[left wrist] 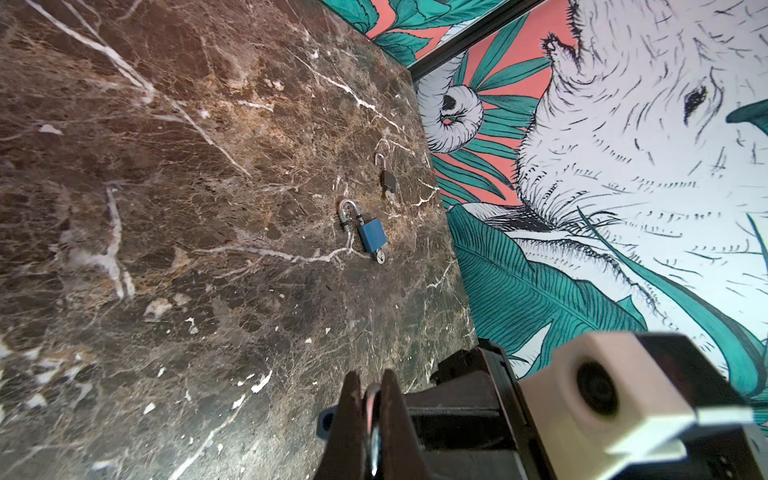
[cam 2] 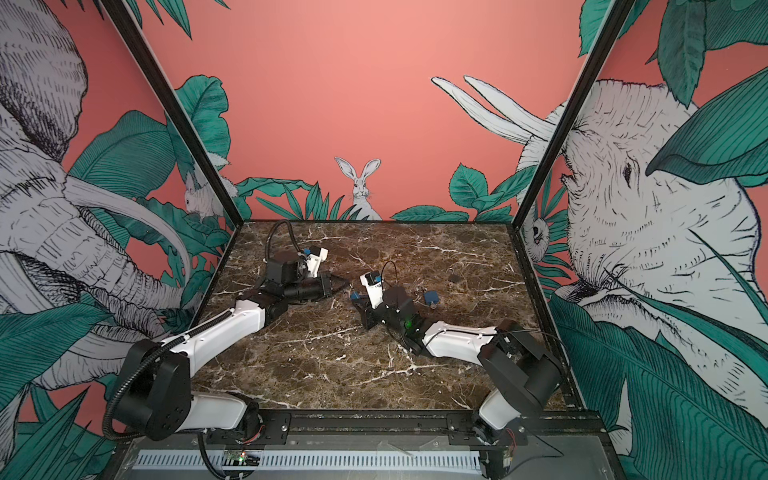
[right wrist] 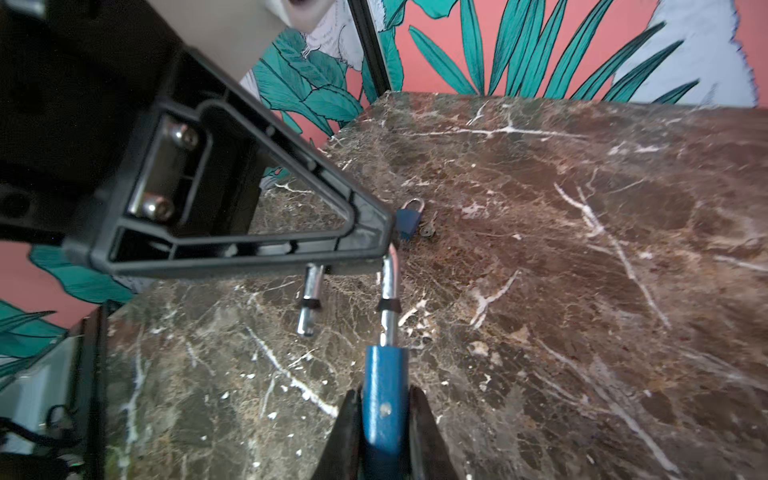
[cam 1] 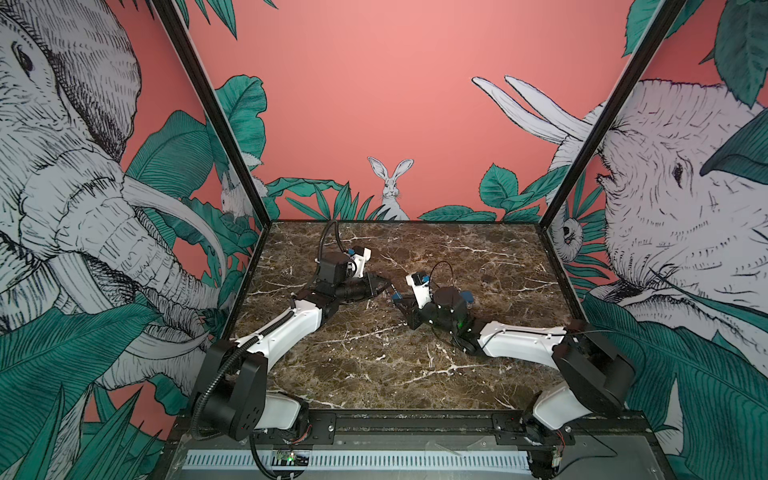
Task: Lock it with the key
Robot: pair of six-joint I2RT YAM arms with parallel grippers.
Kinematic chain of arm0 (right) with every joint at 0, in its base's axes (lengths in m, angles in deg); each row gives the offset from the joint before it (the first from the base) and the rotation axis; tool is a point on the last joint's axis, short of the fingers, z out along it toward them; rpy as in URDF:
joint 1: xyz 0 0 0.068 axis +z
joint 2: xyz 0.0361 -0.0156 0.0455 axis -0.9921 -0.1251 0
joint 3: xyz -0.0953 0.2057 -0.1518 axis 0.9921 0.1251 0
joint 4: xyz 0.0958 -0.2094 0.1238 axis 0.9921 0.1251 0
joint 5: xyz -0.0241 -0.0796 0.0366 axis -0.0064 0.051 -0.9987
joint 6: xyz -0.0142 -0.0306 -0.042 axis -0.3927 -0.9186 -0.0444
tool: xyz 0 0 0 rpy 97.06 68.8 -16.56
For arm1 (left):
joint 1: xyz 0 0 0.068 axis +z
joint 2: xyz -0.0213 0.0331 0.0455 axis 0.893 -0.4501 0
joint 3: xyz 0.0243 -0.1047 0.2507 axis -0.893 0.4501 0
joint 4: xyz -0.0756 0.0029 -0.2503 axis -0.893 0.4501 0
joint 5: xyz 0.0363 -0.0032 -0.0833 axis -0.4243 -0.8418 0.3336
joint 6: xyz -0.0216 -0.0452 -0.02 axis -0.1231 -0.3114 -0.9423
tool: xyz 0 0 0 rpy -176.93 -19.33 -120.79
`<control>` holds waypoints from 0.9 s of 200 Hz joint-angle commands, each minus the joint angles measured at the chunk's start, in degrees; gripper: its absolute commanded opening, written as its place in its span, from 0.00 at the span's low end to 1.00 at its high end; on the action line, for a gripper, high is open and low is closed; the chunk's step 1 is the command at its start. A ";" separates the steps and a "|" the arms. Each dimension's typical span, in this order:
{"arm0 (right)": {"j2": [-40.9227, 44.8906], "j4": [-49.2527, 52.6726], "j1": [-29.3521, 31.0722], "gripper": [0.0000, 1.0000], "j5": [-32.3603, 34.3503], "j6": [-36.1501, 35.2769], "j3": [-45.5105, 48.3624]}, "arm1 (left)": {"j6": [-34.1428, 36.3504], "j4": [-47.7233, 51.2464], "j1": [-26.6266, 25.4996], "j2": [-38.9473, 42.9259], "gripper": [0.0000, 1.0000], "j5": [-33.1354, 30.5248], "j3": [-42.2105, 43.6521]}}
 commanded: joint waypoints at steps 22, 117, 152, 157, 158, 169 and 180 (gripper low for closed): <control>0.17 -12.44 -5.54 0.04 -17.71 20.28 -3.02 | 3.08 -7.48 1.56 -1.29 0.00 -2.91 3.35; -4.53 -25.99 -9.62 0.01 -25.06 35.49 -2.28 | 6.76 -17.34 1.63 -3.88 0.00 -4.23 6.69; -4.63 -24.18 -9.84 0.01 -26.40 35.91 -3.61 | 6.33 -21.00 1.60 -6.39 0.00 -2.92 7.09; -4.71 -24.17 -9.97 0.01 -26.57 36.10 -3.62 | 6.11 -21.58 1.64 -6.77 0.00 -2.91 7.18; -4.71 -24.19 -9.97 0.01 -26.62 36.16 -3.62 | 6.05 -21.74 1.64 -6.84 0.00 -2.91 7.19; -4.79 -25.49 -10.23 0.01 -27.05 37.17 -3.53 | 5.57 -23.11 1.66 -7.67 0.00 -1.29 7.41; -5.04 -26.42 -10.58 0.01 -27.43 38.11 -3.60 | 5.22 -24.12 1.64 -8.45 0.00 -0.59 7.56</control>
